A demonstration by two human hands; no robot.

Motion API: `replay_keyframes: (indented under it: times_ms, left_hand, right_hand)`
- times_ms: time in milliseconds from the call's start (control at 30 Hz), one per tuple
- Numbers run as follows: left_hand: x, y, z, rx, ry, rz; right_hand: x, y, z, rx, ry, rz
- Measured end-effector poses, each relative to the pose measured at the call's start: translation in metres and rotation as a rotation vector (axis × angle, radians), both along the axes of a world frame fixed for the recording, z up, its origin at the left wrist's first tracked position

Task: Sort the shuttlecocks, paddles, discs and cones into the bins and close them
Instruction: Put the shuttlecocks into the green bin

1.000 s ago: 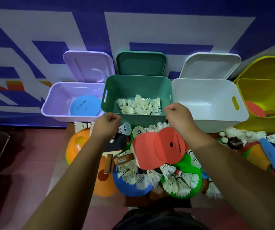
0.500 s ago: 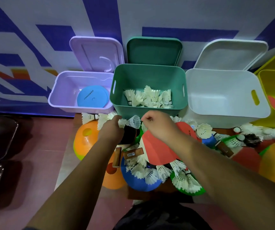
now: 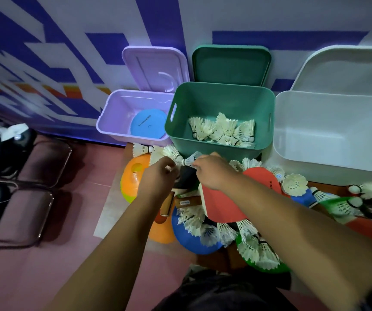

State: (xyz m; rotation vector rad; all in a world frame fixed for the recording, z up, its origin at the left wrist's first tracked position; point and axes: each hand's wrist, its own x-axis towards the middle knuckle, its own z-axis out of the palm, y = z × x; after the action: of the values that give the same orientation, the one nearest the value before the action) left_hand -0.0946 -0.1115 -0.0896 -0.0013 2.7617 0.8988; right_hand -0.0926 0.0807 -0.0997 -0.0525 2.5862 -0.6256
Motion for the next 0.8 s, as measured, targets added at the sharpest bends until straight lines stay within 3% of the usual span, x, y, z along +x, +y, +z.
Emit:
replay_keyframes:
  times_ms: [400,567,800]
  left_hand:
    - [0.001,0.030,0.075,0.091,0.149,0.119]
    - [-0.030,0.059,0.097,0.083,0.207,0.101]
    - [-0.026,0.064,0.078,0.028,0.082,0.128]
  right_hand:
    - [0.017,0.043,0.068,-0.505,0.215,-0.261]
    - [0.023,0.085,0.091,-0.585,0.302,-0.424]
    - [0.027,0.121,0.083,-0.569,0.305,-0.564]
